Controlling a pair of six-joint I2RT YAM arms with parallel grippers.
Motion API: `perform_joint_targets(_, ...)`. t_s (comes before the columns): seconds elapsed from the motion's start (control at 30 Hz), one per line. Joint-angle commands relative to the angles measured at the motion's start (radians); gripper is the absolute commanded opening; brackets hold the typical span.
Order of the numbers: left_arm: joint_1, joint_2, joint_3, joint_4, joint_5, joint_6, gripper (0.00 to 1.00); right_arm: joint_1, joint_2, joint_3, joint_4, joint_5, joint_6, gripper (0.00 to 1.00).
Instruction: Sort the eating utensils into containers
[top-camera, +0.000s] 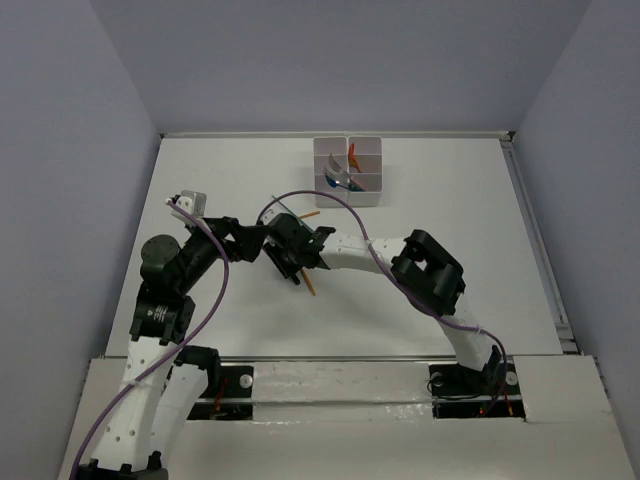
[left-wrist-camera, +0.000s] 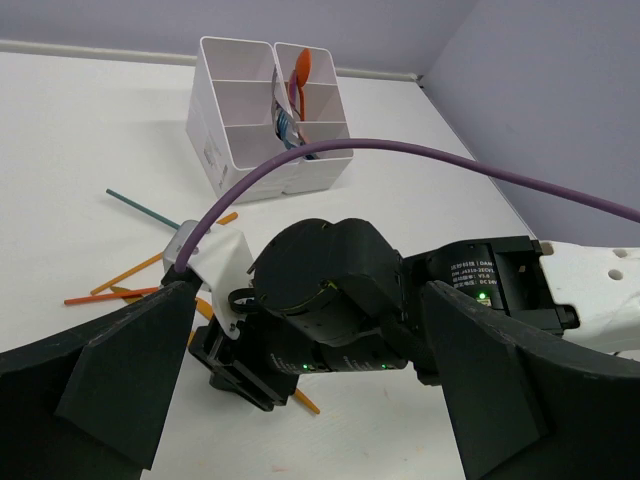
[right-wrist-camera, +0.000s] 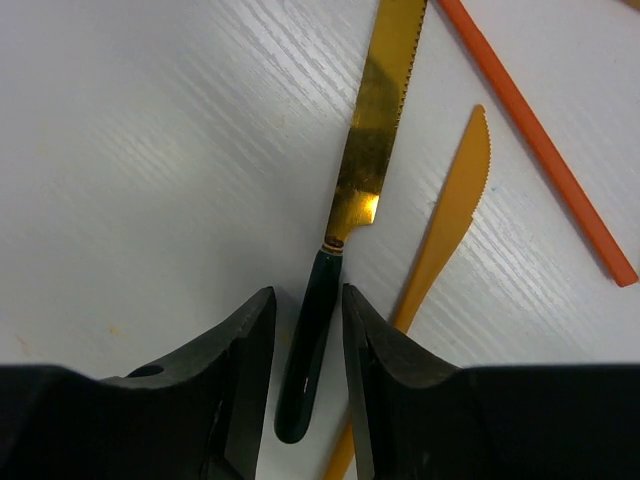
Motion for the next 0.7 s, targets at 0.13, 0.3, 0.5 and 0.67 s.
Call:
perform_joint_targets(0.13,0.004,-0.014,0.021,0.040,0.023,-0.006,0.99,0.026,0.054,0.076,-0.114,0.030,-0.045,0.23)
perform_joint_targets(0.3,0.004,-0.016,0.021,0.042,0.027,-0.004,0.99,0.035,0.032,0.066,-0.127,0.036,-0.053,0.03)
perform_joint_targets(0.5,0.004,-0.016,0.022,0.042,0.027,-0.004,0.99,0.035,-0.057,0.042,-0.170,-0.050,-0.080,0.00)
perform_joint_targets(0.67,0.004,-0.016,0.022,0.042,0.027,-0.003,0.99,0.035,-0.181,-0.041,-0.135,-0.124,-0.091,0.00)
